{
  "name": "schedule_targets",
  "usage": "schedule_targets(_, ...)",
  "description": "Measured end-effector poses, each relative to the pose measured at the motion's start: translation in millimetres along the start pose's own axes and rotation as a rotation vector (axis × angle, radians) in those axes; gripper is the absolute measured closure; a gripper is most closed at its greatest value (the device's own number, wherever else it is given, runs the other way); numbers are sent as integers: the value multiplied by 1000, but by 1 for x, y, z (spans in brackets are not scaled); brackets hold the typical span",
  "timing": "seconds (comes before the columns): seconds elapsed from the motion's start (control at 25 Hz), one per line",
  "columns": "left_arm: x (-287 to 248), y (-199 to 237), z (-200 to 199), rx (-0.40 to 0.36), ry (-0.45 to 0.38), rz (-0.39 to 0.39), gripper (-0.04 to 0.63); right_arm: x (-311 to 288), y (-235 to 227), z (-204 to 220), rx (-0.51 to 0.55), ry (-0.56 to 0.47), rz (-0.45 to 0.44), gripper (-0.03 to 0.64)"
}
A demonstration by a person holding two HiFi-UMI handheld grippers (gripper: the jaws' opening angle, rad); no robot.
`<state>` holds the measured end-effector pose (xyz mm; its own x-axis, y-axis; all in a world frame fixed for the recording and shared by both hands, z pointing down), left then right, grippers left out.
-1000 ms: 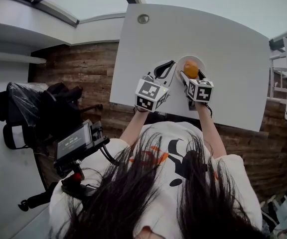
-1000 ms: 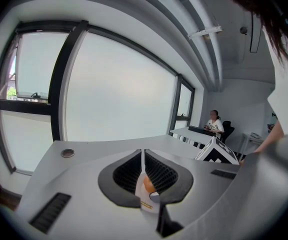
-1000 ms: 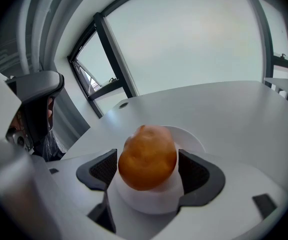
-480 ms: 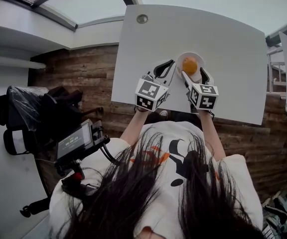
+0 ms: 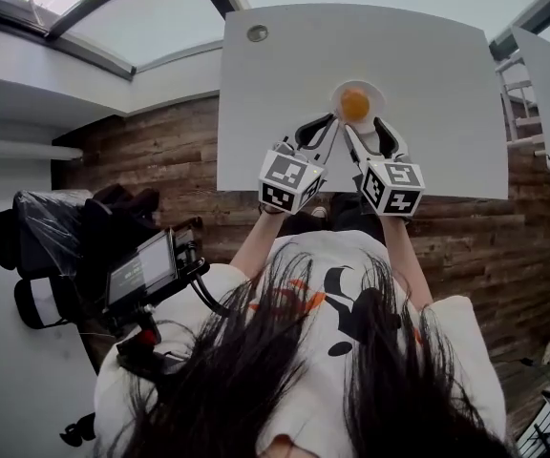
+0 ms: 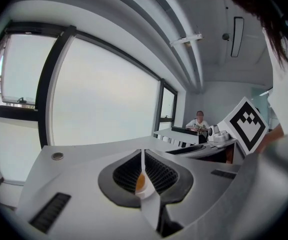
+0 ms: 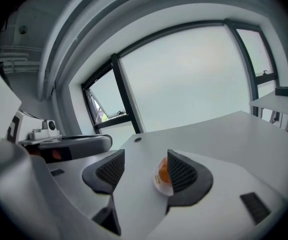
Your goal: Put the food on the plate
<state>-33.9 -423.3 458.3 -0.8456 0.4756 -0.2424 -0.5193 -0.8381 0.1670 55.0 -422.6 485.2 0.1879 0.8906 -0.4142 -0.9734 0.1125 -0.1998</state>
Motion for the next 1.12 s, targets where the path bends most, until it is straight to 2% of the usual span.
schedule_targets(0.16,10,-20,6,-6,-1,41,589,24,6,6,-25,-19,23,339)
schedule_targets(0.2,14,-25,9,-1,0,50,589,31,8,10,-28,-20,34,356)
schedule_targets(0.28,20,-34,18,12,5,63,589,43,9,16,-43,-25,57,438)
schedule_targets(0.36,25,-40,23,23,7,71,589,54,11,19,-58,-23,68,459)
schedule_targets(0.88,36,-61,40,72,-2,88,589,80,11,48,-78,33,96,459)
schedule_targets(1.12,36,-116,42,53,-10,84,589,130,-13,59,-97,2,97,459)
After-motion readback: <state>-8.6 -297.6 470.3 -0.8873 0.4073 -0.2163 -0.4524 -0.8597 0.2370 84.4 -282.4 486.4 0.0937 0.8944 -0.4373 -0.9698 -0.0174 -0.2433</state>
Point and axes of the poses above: the fingertips, and each gripper's own axes: x backward along the fingers, y to its left, z out of its underside, the point moved 3 cm from there along x, backward along the fingers, and after that the axes turned 14 degrees about z, right-handed, at the moved point
